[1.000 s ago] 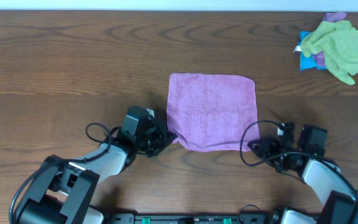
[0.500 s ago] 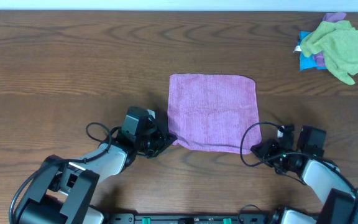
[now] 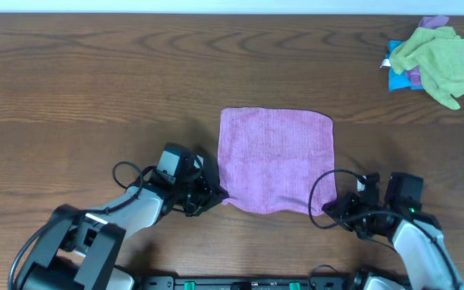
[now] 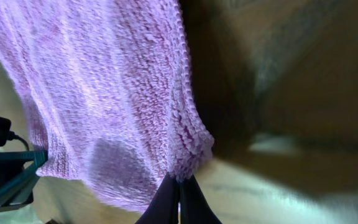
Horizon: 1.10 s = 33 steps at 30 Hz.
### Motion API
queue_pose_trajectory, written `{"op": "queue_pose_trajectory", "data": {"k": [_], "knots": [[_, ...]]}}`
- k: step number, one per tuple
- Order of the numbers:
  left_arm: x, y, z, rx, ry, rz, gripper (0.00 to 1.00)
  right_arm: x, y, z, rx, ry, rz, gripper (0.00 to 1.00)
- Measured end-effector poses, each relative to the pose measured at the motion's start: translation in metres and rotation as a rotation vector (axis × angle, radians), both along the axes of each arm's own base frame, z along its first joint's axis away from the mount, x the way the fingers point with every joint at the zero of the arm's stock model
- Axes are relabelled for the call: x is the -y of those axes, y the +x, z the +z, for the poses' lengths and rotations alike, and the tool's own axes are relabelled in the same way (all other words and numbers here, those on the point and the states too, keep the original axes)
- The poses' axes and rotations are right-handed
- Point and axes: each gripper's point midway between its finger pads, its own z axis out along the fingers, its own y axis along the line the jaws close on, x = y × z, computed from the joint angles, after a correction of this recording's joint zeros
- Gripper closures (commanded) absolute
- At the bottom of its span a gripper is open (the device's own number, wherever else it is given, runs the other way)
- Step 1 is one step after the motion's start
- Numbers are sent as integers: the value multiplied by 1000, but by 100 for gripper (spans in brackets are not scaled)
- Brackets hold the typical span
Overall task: Fold the cloth
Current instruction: 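Lift the near edge and fold it away over the far half with both grippers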
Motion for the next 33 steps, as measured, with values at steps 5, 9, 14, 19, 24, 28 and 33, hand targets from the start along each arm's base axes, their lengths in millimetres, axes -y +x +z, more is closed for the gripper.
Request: {"op": "queue_pose_trajectory", "data": {"k": [5,9,14,19,24,28,33], "knots": [[-17,-1,17,13,3,24,94,-1,-8,10,11,-13,-1,99],[-21,-6,27,20,-1,19,94,-4,-15,13,-1,-6,0,99],[-22,-12,34,16,-9,12,94,-7,-19,16,-3,3,0,99],[-21,-12,38,25,-21,13,94,-4,-9,31,40,-8,-4,99],[-19,-9,42,19,-30,25,94,4,18,64,151,-35,-3,99],[-14,5,57,47,-47,41,94,5,28,72,193,-59,5,99],[-14,21,68,84,-38,68,94,0,43,77,254,-91,27,99]]}}
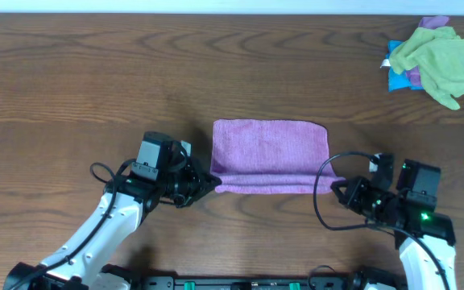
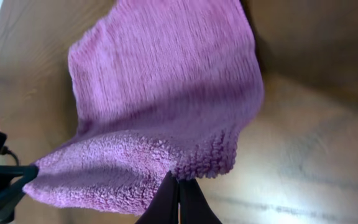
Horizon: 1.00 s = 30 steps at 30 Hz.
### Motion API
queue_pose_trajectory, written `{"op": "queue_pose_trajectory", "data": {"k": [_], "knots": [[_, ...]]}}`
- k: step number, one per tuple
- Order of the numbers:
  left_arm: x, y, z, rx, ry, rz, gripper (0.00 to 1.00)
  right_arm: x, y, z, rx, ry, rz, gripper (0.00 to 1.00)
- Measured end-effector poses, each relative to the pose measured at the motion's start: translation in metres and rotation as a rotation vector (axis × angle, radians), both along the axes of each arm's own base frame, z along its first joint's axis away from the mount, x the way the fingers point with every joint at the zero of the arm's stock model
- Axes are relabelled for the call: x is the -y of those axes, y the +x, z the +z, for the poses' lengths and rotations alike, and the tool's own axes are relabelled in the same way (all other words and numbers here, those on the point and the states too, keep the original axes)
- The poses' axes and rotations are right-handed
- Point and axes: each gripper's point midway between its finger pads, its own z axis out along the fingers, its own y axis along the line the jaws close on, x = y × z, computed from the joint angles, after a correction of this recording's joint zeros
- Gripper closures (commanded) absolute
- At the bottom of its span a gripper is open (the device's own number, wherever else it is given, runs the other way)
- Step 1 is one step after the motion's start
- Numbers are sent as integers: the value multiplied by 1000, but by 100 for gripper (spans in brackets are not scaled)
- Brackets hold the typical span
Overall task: Fold the cloth
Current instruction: 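Lift the near edge and fold it away over the far half with both grippers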
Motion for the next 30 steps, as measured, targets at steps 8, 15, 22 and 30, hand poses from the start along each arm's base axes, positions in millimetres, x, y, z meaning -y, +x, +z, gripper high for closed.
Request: {"op": "queue_pose_trajectory", "data": {"k": [8,15,22,30], "knots": [[-1,20,-2,59,23,44,94,-11,29,-5,44,-16,26,99],[-2,37,-17,55,51,80,94,-11,45,-21,21,-10,13,99],[6,71,-11,87,64,96,94,-4,70,-10,70,-36,-4,99],[13,102,-5,134,78,98,94,3,92,-3,111,-66,-24,99]]}}
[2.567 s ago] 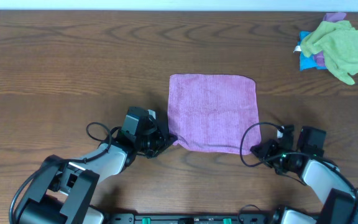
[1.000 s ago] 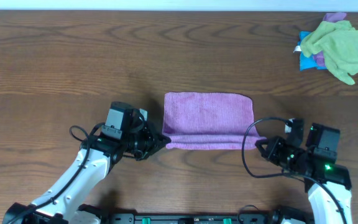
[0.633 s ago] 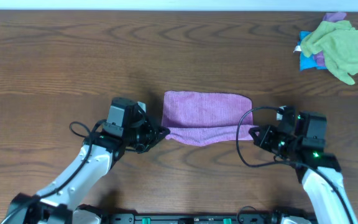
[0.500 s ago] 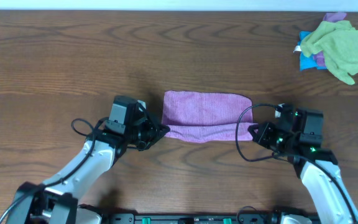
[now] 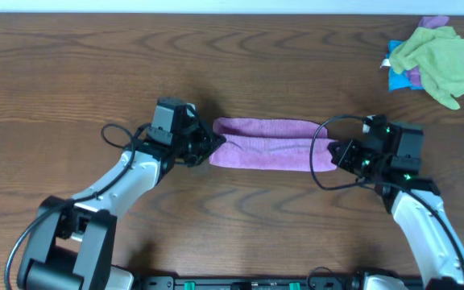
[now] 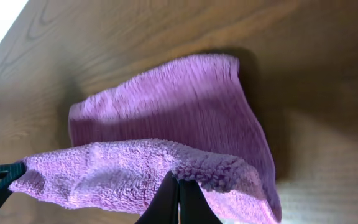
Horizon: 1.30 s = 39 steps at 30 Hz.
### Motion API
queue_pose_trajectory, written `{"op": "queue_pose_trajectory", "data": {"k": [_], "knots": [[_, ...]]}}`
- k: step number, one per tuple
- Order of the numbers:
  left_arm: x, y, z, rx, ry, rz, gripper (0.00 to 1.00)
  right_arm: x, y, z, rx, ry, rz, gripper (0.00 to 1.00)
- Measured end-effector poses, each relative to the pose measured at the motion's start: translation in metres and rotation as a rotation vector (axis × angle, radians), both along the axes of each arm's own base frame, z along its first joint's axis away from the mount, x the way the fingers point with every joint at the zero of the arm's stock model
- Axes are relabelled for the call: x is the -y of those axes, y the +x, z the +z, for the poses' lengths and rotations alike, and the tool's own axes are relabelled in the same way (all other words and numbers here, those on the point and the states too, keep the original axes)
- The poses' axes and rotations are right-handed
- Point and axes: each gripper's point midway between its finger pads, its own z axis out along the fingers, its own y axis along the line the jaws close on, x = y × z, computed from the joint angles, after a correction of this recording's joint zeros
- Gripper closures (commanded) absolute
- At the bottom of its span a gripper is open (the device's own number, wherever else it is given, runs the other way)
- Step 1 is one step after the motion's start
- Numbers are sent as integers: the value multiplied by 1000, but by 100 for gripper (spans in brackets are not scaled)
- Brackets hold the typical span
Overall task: Fold the cloth
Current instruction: 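Lift the near edge and fold it away over the far half with both grippers, then press the folded edge down and open both grippers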
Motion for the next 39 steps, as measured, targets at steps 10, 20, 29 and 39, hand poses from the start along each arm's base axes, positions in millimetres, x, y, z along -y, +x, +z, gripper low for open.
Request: {"op": "queue_pose_trajectory", "data": {"k": [10,20,29,39], "knots": [[-4,15,-10,3,42,30,94,6,32,-10,-3,-12,-9,99],[-19,26,-12,23,81,89,94,-18,58,-11,15,-41,54,99],[-25,35,-11,69,120,112,94,-25,59,-15,4,-68,65,99],[-31,40,-18,79,157,137,94,-24,58,-17,-6,-76,60,99]]}}
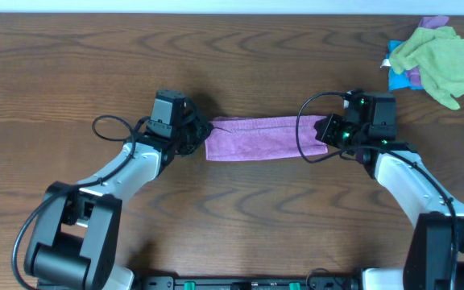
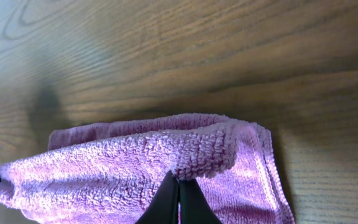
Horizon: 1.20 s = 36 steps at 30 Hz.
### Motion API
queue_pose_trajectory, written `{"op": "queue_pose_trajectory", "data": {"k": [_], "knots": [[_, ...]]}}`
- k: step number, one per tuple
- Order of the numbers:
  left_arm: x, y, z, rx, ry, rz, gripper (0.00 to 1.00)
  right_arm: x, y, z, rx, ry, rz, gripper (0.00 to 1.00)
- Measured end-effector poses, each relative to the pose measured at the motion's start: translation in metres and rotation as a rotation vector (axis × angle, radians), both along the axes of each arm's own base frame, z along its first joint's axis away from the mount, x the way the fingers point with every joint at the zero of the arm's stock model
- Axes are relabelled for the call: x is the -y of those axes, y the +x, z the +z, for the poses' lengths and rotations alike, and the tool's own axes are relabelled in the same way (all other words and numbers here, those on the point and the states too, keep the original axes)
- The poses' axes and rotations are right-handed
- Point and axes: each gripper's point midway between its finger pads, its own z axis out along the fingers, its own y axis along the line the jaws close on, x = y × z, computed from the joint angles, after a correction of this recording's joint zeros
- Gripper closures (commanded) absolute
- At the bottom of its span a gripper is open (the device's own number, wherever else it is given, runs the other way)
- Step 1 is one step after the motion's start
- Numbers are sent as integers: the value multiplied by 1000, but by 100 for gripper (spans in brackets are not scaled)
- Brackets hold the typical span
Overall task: Fold the cloth
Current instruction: 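Press the folded edge down and open both grippers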
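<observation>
The purple cloth (image 1: 260, 138) lies mid-table, doubled over into a long narrow strip. My left gripper (image 1: 201, 133) is at the strip's left end, shut on that corner of the upper layer. My right gripper (image 1: 322, 131) is at the right end. In the right wrist view the cloth (image 2: 135, 168) shows its upper layer held a little above the lower one, and the right gripper (image 2: 178, 182) has its dark fingers pressed together on the fluffy corner. The far edges of both layers nearly line up.
A heap of green, purple and blue cloths (image 1: 435, 54) sits at the far right corner of the wooden table (image 1: 95, 72). Cables loop from both wrists beside the strip.
Both grippers have moved farther away from the table's front, carrying the upper layer with them. The held edge now sits over the cloth's far edge and the strip looks narrower.
First the cloth lay flat as a square with both grippers shut on its near corners. Then the near edge was lifted and over the middle, the cloth half as deep. After that it was a strip, and now the held edge is at the far edge.
</observation>
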Motion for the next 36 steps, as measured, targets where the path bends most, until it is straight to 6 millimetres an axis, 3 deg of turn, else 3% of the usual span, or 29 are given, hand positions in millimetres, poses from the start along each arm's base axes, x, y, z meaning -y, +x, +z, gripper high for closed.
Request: {"op": "queue_pose_trajectory", "data": {"k": [14,16,18,20,22,23,26,29,32,36], "knots": [[2,9,-16,8,3,4,92,5,1,-2,-1,-28,-20,98],[2,10,-21,8,6,2,78,7,1,-2,-1,-35,-28,88],[2,12,-23,13,12,-1,57,9,2,-3,0,-47,-32,82],[1,15,-23,26,17,3,34,10,3,-3,4,-60,-36,56],[0,18,-22,41,23,8,19,11,3,-3,4,-65,-43,45],[0,19,-21,45,21,14,16,12,3,-3,6,-69,-43,42],[-5,25,-18,63,20,24,4,10,5,-3,11,-71,-44,20],[-14,31,-15,69,7,35,4,9,5,-2,13,-66,-49,10],[-21,35,-9,81,-17,23,4,9,4,0,2,-51,-71,3],[-28,42,3,104,-65,-9,4,9,-4,17,-2,-19,-110,2]]}}
